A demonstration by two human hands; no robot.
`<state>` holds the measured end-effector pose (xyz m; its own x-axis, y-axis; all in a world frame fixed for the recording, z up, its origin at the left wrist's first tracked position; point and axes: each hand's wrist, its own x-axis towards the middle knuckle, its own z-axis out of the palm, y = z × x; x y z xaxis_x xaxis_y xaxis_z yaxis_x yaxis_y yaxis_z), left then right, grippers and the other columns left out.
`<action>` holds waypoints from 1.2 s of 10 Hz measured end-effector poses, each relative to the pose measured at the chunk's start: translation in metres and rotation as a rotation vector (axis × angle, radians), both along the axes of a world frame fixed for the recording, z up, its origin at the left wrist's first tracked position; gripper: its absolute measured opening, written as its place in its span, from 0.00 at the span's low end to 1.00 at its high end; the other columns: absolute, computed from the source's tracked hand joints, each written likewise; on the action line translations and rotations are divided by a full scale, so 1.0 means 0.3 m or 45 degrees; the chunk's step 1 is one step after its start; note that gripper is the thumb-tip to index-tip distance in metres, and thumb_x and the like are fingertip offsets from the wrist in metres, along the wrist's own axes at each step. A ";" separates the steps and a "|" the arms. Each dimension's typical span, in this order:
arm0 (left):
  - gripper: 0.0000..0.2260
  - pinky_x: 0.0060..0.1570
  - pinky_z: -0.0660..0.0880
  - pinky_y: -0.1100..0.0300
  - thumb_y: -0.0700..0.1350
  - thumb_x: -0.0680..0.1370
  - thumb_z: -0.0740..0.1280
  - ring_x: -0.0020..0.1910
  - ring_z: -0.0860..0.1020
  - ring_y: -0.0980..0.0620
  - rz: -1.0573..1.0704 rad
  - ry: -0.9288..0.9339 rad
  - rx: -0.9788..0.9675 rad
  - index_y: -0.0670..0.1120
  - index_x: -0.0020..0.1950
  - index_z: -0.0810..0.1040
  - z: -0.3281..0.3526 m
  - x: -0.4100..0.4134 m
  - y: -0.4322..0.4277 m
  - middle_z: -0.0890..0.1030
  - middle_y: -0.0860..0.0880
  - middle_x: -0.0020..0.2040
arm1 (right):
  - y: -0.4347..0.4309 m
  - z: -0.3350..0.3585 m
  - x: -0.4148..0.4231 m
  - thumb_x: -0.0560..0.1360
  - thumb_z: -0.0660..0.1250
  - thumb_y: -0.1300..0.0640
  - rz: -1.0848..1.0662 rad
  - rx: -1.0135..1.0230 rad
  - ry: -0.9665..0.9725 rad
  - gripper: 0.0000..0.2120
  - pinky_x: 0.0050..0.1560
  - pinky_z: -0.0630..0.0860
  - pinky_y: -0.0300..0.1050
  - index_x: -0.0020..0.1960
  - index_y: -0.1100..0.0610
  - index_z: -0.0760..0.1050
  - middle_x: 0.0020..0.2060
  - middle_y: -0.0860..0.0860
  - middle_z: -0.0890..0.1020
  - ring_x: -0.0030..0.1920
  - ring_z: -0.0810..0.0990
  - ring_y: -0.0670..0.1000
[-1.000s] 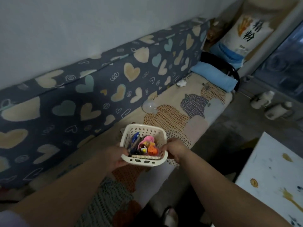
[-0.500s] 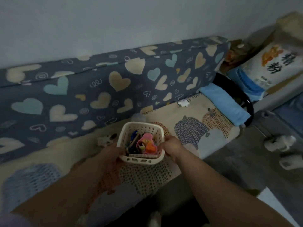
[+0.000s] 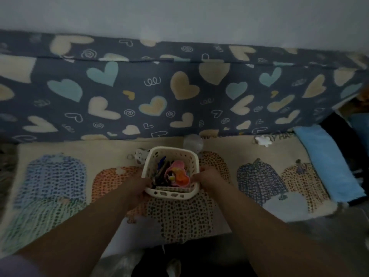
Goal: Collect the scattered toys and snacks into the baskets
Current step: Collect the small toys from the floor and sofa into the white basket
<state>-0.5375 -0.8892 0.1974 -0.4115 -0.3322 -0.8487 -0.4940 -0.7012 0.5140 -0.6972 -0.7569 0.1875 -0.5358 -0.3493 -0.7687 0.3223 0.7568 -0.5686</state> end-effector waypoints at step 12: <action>0.22 0.42 0.73 0.50 0.30 0.79 0.56 0.46 0.73 0.41 1.145 -0.258 -0.097 0.44 0.72 0.65 -0.608 -0.293 0.164 0.73 0.41 0.54 | -0.420 -0.823 -0.686 0.66 0.76 0.46 1.559 0.524 0.691 0.51 0.67 0.67 0.62 0.74 0.34 0.42 0.73 0.52 0.36 0.73 0.48 0.64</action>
<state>-0.6254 -0.8399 0.0150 0.1821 -0.5126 -0.8391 0.1342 -0.8324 0.5376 -0.9031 -0.8828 -0.0593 -0.3183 -0.6084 -0.7270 -0.8411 0.5350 -0.0793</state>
